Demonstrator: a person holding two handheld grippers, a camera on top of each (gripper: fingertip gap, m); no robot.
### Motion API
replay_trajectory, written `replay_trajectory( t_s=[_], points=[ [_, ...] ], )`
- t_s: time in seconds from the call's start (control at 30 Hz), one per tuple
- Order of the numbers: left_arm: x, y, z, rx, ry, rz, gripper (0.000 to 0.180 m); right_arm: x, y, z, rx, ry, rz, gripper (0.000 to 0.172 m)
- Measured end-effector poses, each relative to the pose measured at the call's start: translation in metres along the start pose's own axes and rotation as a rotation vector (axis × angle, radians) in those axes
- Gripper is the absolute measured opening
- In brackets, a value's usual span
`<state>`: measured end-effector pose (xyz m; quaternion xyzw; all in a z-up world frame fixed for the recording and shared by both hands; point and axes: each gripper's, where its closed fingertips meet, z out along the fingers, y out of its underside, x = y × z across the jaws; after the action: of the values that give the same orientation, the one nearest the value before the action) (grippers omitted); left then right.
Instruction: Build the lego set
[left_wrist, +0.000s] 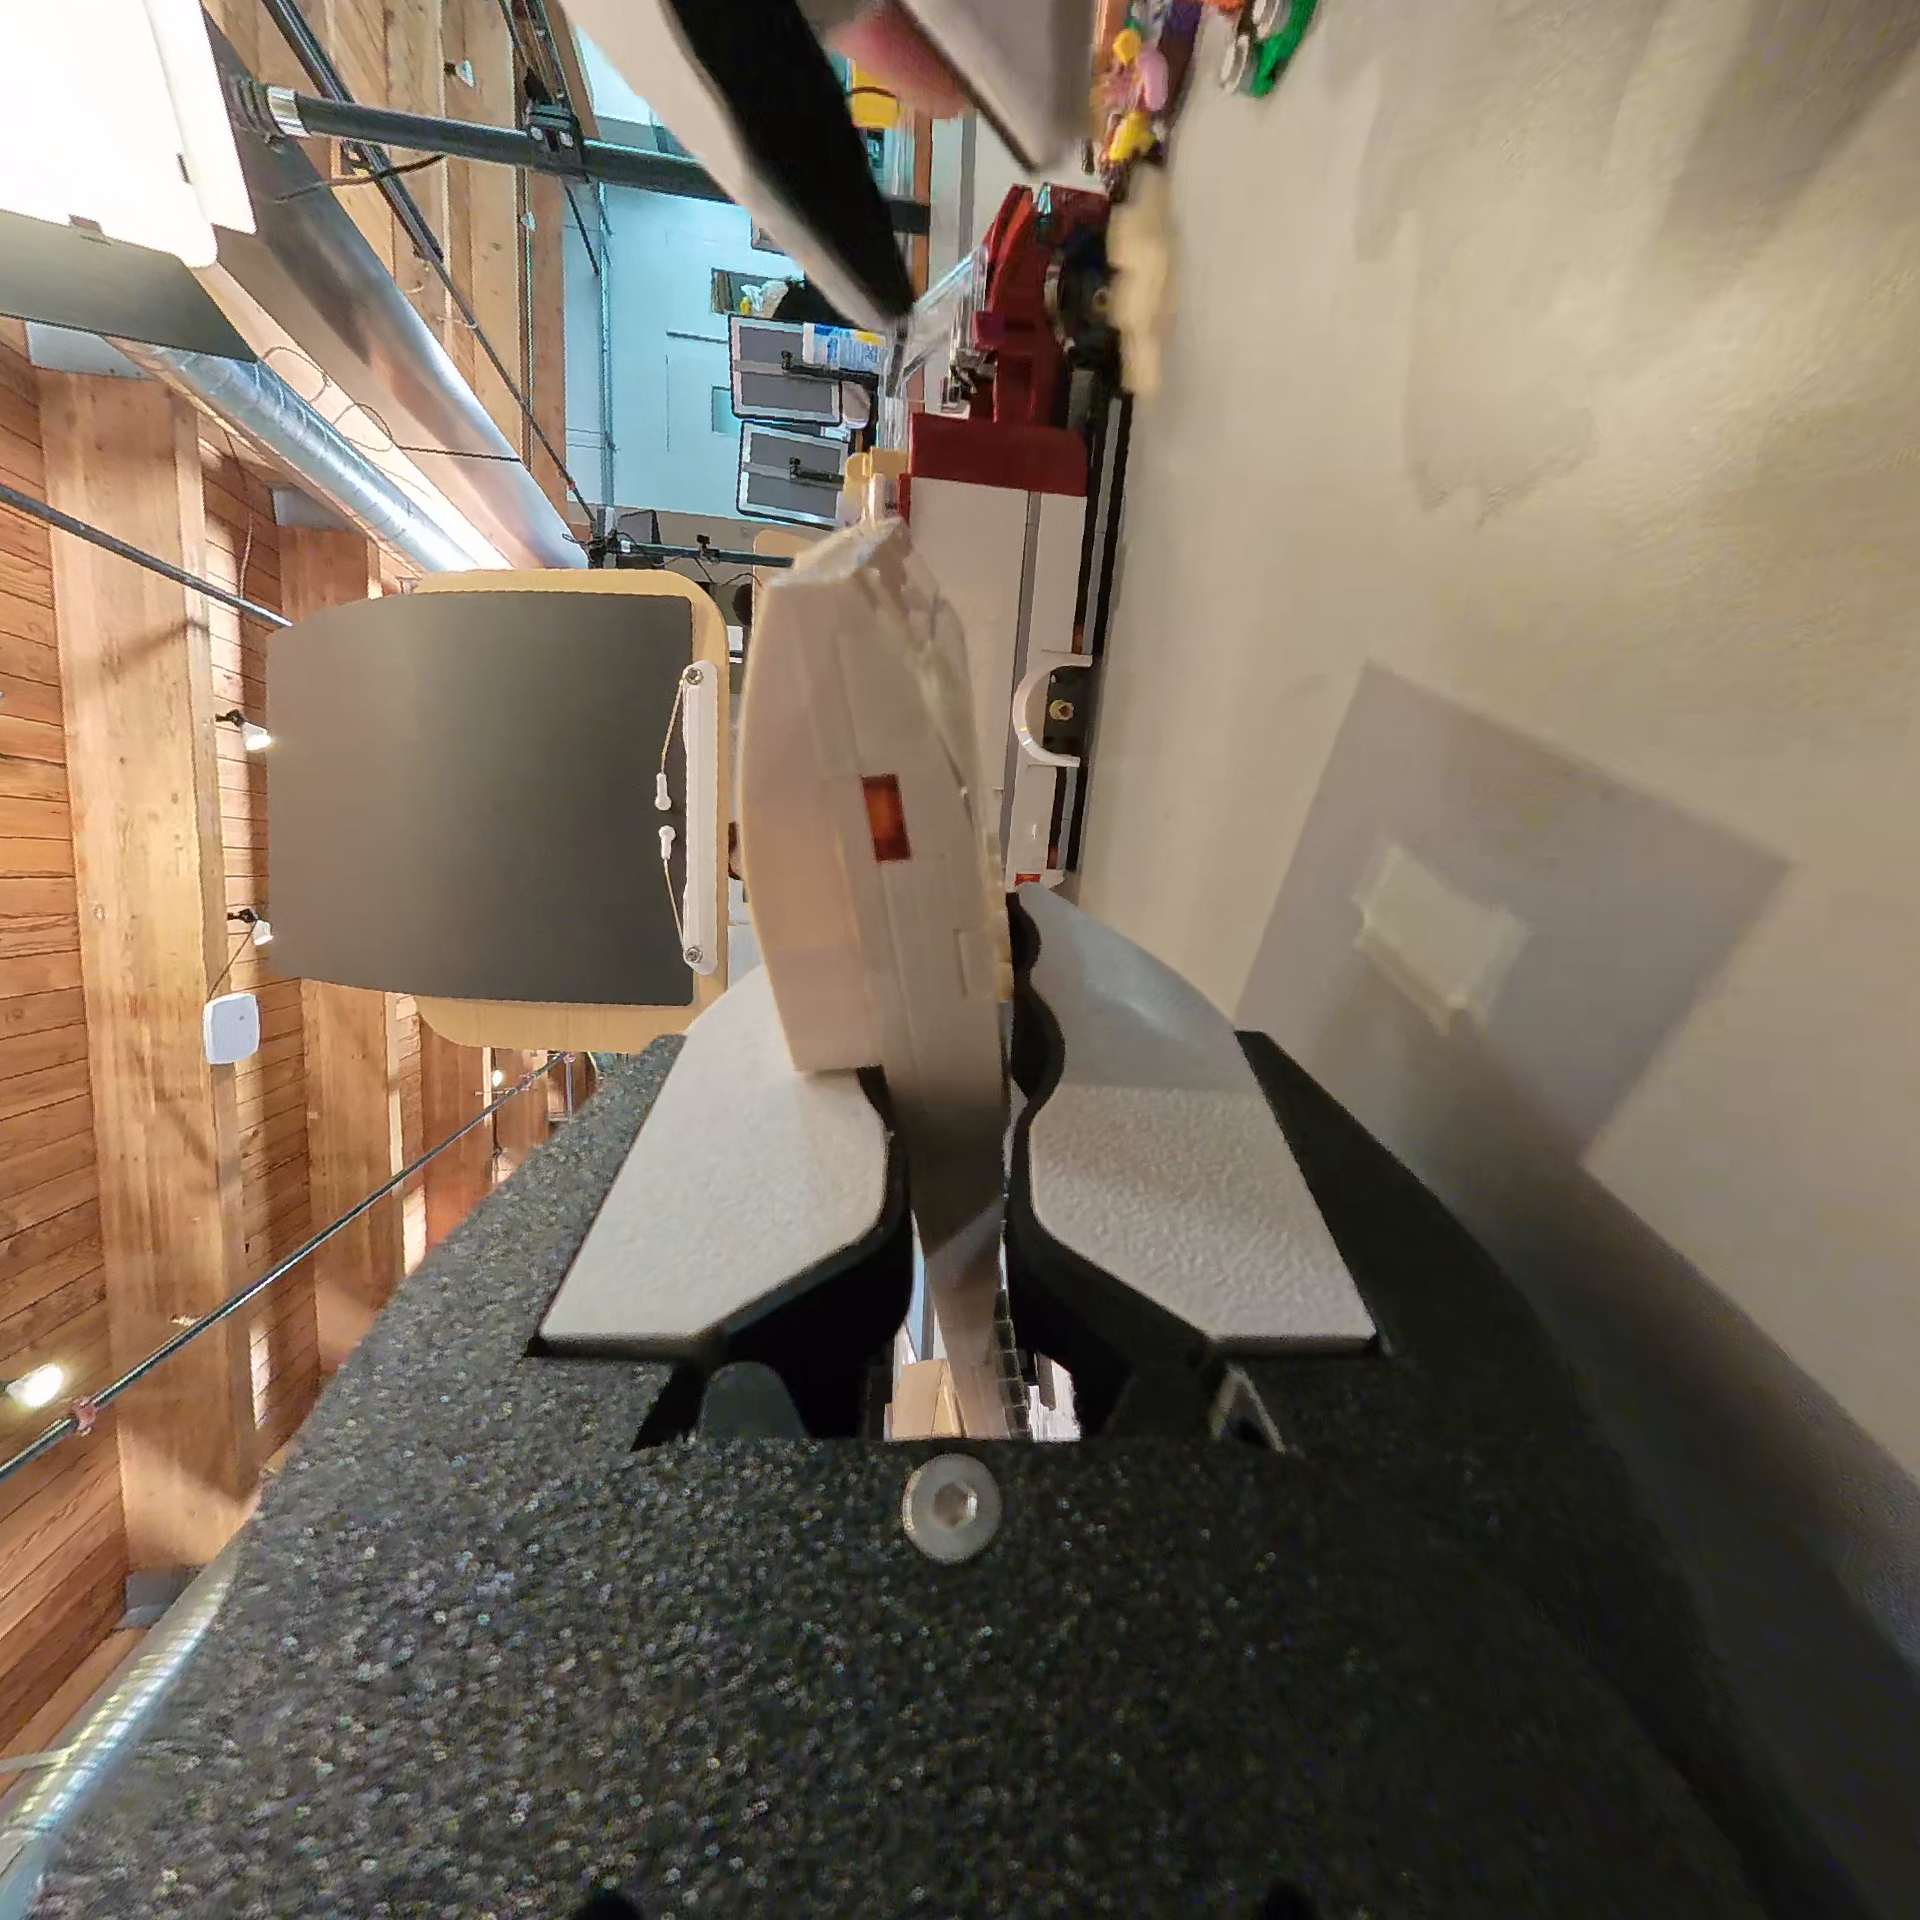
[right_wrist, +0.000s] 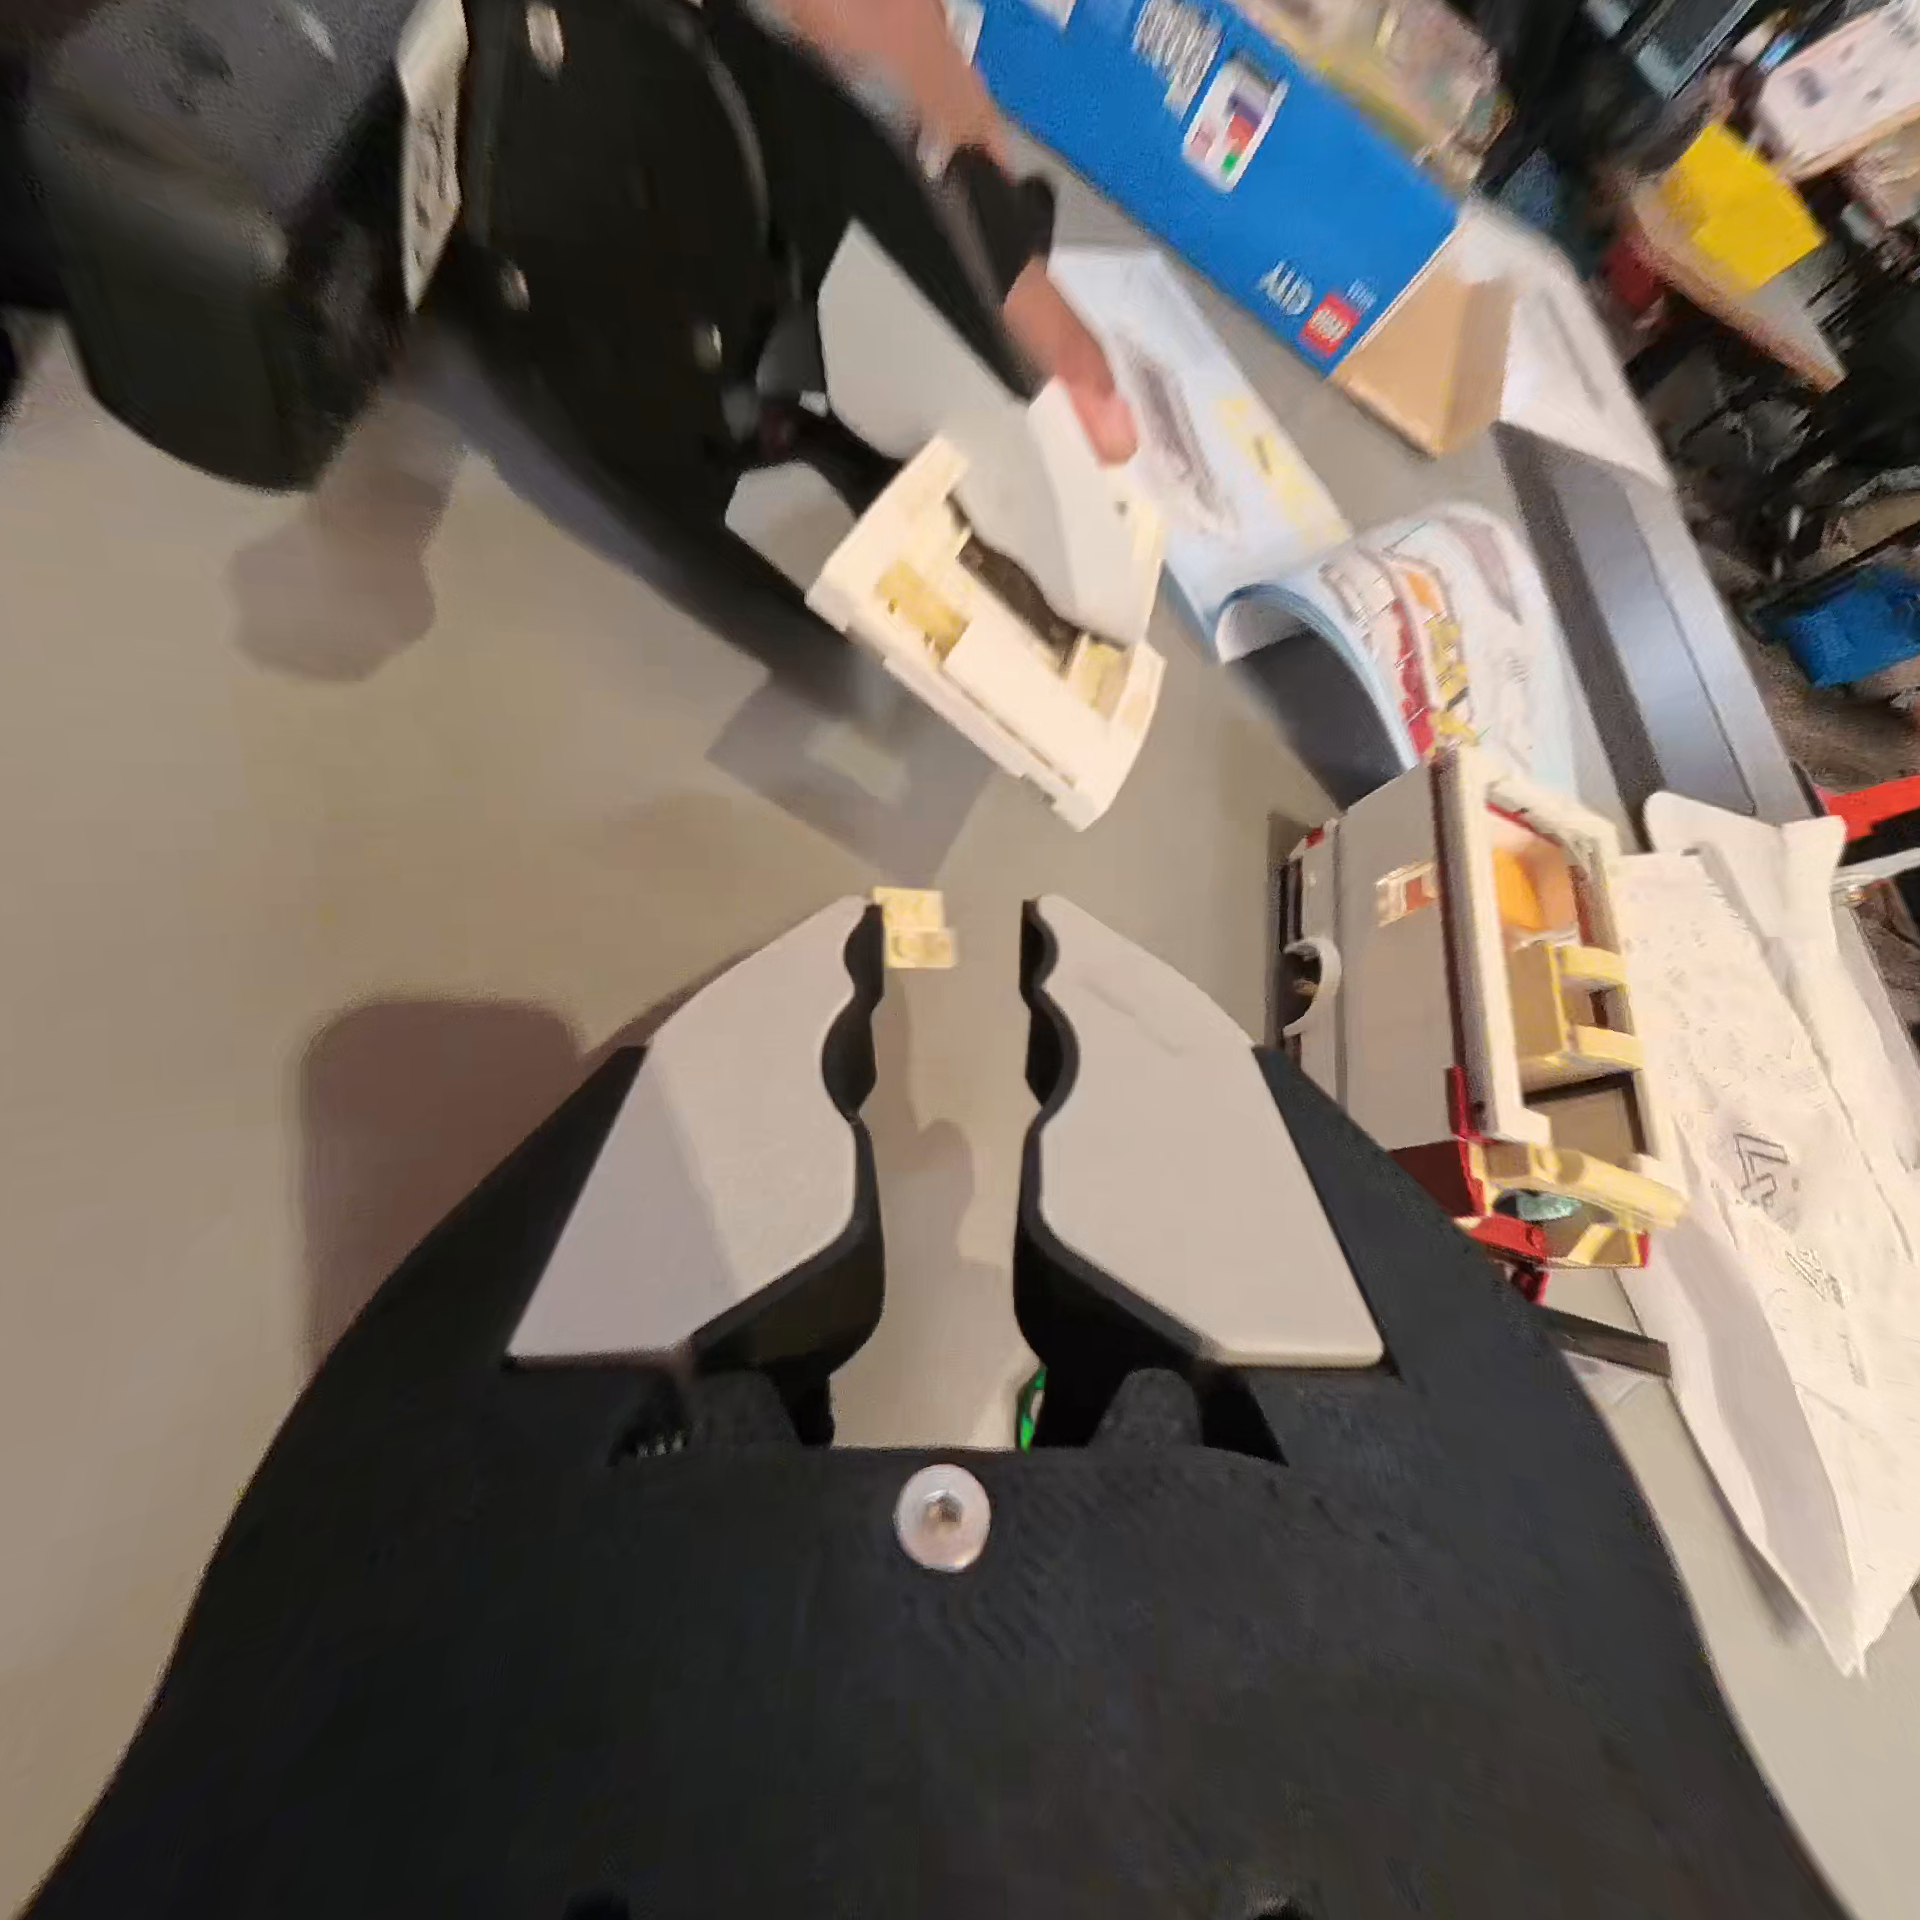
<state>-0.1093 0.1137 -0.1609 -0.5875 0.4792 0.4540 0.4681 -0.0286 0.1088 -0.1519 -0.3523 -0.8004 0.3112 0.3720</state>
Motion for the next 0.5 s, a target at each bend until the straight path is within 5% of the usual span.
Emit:
replay_trajectory(
  t_s=[0.5],
  points=[
    [0.0,0.003,0.001,-0.009,0.013,-0.018,0.015,-0.04,0.033,0.011,-0.164,-0.202,0.122,0.03]
  ],
)
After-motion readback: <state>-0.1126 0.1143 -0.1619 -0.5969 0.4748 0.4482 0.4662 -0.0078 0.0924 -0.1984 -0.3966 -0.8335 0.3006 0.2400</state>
